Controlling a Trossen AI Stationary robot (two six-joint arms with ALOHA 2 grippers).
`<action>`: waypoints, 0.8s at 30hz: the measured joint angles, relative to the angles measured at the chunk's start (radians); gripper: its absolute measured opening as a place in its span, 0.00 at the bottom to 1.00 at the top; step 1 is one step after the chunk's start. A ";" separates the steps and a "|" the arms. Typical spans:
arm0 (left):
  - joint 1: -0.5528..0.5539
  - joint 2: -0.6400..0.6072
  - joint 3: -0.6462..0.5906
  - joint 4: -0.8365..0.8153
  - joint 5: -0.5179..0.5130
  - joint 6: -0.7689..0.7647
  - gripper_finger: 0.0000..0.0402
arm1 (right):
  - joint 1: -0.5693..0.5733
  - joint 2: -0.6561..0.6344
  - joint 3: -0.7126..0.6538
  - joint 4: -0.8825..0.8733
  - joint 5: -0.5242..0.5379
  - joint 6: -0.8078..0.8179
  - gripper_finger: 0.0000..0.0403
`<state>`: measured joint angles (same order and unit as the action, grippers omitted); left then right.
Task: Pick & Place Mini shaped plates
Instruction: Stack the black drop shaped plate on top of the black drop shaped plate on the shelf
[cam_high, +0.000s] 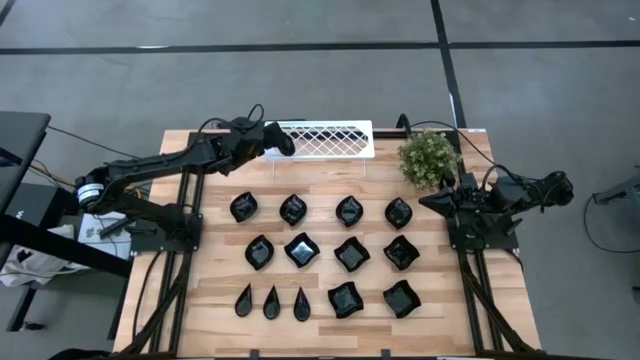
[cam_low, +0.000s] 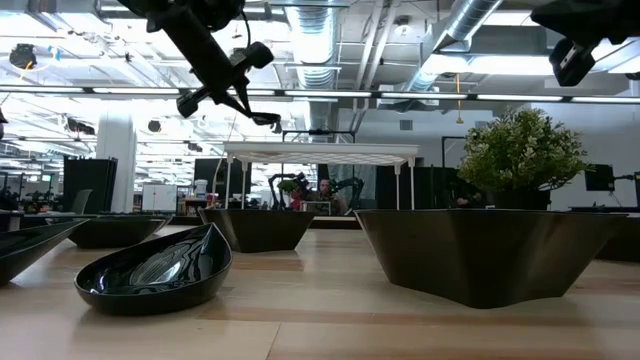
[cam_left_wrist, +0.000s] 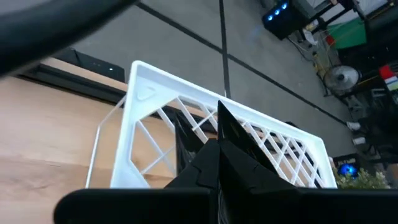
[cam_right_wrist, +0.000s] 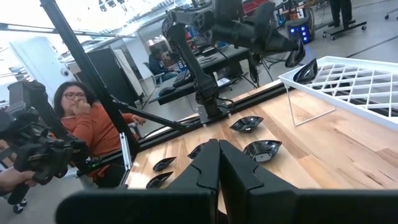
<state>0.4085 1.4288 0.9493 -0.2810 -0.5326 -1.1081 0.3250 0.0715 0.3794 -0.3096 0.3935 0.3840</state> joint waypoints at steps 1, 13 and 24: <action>0.005 0.000 0.001 0.000 0.007 -0.001 0.01 | 0.000 0.000 0.000 -0.002 0.000 0.000 0.00; 0.016 0.131 0.243 -0.253 0.029 0.105 0.01 | 0.000 0.000 0.000 -0.035 0.002 -0.001 0.00; 0.018 0.161 0.267 -0.298 0.005 0.051 0.01 | 0.000 0.000 0.000 -0.035 0.001 0.000 0.00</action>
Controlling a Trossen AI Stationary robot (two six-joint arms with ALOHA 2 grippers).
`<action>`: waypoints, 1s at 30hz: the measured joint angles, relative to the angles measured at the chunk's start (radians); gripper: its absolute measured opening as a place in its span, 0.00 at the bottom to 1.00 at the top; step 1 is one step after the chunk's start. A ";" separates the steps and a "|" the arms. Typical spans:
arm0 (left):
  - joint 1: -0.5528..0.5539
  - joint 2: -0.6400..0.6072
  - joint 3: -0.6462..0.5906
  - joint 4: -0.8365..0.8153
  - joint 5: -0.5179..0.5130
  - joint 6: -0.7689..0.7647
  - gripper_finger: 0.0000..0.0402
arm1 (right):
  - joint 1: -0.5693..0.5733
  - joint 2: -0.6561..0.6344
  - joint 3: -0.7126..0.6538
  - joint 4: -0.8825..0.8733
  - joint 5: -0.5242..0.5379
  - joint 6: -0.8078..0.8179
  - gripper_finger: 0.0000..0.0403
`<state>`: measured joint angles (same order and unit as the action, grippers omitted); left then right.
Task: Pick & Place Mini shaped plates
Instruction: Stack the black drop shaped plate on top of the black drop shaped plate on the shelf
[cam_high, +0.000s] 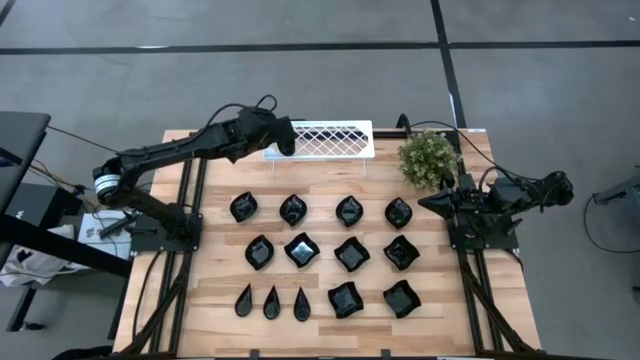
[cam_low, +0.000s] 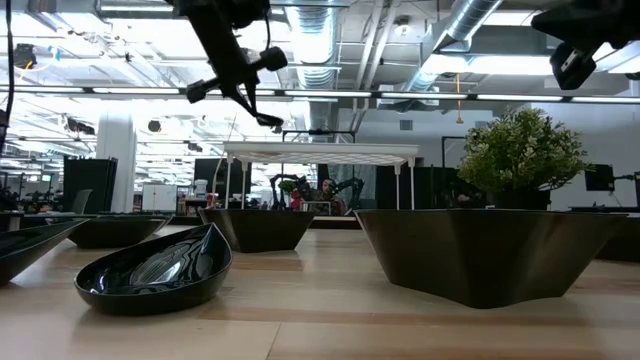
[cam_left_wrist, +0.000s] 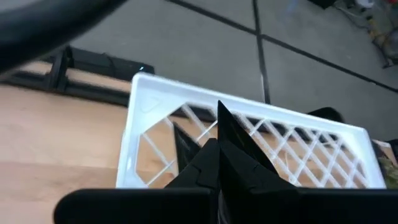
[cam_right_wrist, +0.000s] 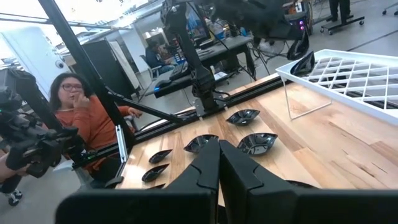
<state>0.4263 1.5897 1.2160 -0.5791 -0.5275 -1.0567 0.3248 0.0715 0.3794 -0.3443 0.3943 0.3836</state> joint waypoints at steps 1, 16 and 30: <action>0.001 0.006 0.000 0.001 0.006 -0.004 0.01 | 0.000 0.000 0.000 0.000 0.000 0.000 0.00; 0.002 0.020 -0.001 -0.040 0.031 -0.051 0.01 | 0.000 0.000 0.000 0.000 0.000 0.000 0.00; 0.002 0.023 -0.001 -0.041 0.017 -0.042 0.01 | 0.000 0.000 0.000 0.000 0.000 0.000 0.00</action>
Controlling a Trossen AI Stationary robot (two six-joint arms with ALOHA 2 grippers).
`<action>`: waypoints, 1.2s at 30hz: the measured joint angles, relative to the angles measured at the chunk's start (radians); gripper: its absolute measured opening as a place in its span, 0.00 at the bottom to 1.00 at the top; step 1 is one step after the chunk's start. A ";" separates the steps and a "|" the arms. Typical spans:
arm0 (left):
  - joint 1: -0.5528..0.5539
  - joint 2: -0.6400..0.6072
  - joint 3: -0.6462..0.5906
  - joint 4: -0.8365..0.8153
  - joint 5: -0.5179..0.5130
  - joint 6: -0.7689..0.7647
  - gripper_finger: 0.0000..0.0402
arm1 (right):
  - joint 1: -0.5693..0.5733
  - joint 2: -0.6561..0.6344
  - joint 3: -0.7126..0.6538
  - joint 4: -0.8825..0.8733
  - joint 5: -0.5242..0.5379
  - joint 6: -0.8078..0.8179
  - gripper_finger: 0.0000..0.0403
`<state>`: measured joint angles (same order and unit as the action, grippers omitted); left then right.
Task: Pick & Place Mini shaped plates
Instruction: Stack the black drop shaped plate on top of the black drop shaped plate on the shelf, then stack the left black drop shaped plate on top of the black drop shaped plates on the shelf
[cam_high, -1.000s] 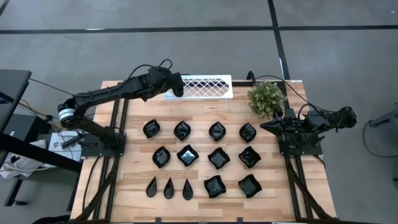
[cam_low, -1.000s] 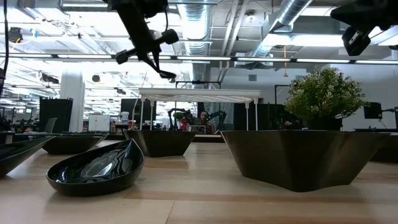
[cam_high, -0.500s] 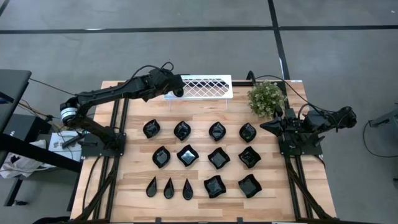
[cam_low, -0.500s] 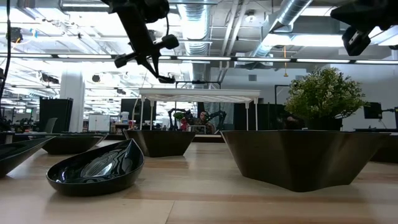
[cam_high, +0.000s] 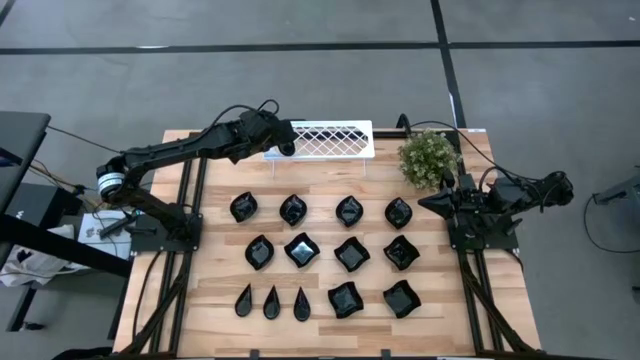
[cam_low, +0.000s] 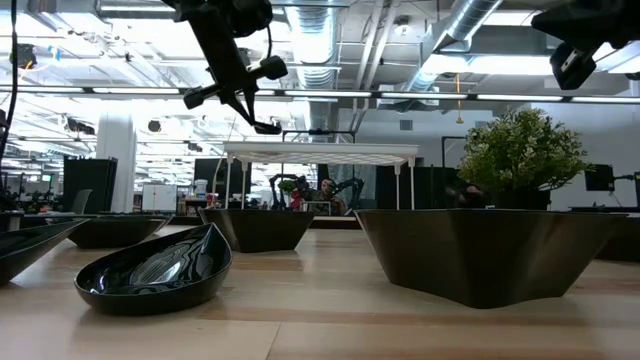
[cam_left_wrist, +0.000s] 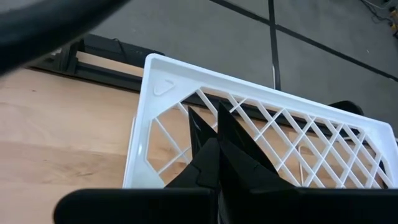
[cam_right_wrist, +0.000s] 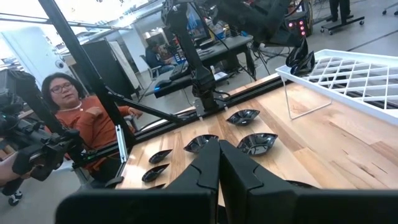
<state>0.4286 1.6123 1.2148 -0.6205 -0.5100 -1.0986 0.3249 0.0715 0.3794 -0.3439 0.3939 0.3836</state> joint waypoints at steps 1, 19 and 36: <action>0.000 0.000 0.000 0.000 -0.001 0.001 0.01 | 0.000 0.000 0.000 0.000 0.000 0.000 0.00; 0.001 0.010 -0.001 0.000 -0.005 0.002 0.01 | 0.000 0.000 0.000 0.000 0.000 0.000 0.00; 0.004 0.024 0.000 0.016 0.004 0.045 0.09 | 0.000 0.000 0.000 0.002 0.000 0.001 0.00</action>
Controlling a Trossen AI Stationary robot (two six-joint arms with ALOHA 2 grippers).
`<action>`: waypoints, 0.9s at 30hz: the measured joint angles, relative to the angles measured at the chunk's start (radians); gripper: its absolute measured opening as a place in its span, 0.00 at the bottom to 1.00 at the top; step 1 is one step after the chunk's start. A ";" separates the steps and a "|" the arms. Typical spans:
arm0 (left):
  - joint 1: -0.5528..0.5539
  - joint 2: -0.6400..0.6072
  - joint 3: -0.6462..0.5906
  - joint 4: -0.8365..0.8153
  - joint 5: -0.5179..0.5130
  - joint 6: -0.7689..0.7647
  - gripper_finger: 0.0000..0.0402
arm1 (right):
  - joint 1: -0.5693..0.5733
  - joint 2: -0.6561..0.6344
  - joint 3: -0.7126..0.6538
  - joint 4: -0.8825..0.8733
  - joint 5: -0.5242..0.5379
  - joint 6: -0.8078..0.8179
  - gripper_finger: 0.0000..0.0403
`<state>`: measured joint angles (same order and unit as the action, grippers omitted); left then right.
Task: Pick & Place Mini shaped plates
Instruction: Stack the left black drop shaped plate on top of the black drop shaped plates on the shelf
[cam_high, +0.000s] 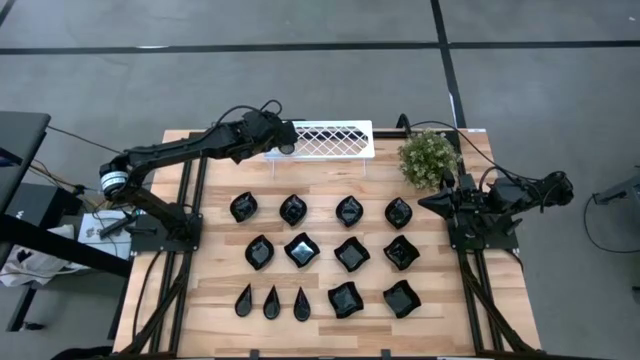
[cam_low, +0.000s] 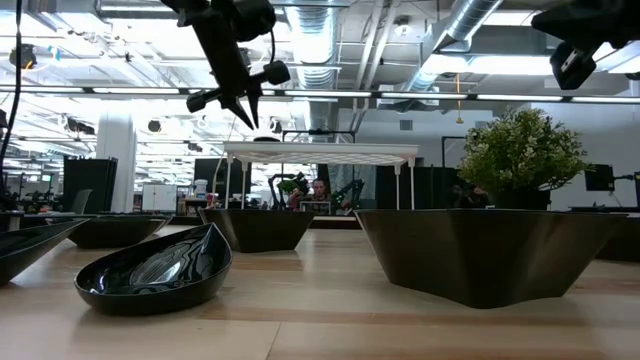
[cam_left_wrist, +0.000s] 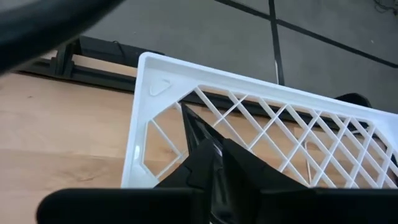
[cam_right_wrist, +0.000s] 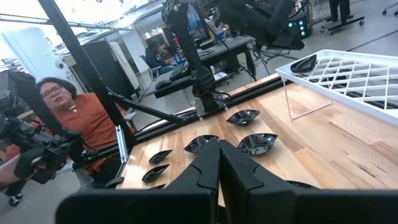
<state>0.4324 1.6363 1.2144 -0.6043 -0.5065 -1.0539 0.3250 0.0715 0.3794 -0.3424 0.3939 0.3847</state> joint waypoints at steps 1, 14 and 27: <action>0.000 0.000 0.000 -0.001 0.000 0.002 0.10 | 0.000 0.000 0.000 0.000 0.000 0.000 0.00; -0.034 -0.037 0.000 -0.005 0.016 0.028 0.13 | 0.000 0.000 0.000 0.000 0.000 0.000 0.00; -0.233 -0.131 0.000 -0.009 0.018 0.029 0.13 | 0.000 0.000 0.000 -0.001 0.000 -0.001 0.00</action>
<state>0.1997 1.5054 1.2144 -0.6129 -0.4885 -1.0245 0.3249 0.0711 0.3794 -0.3431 0.3938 0.3837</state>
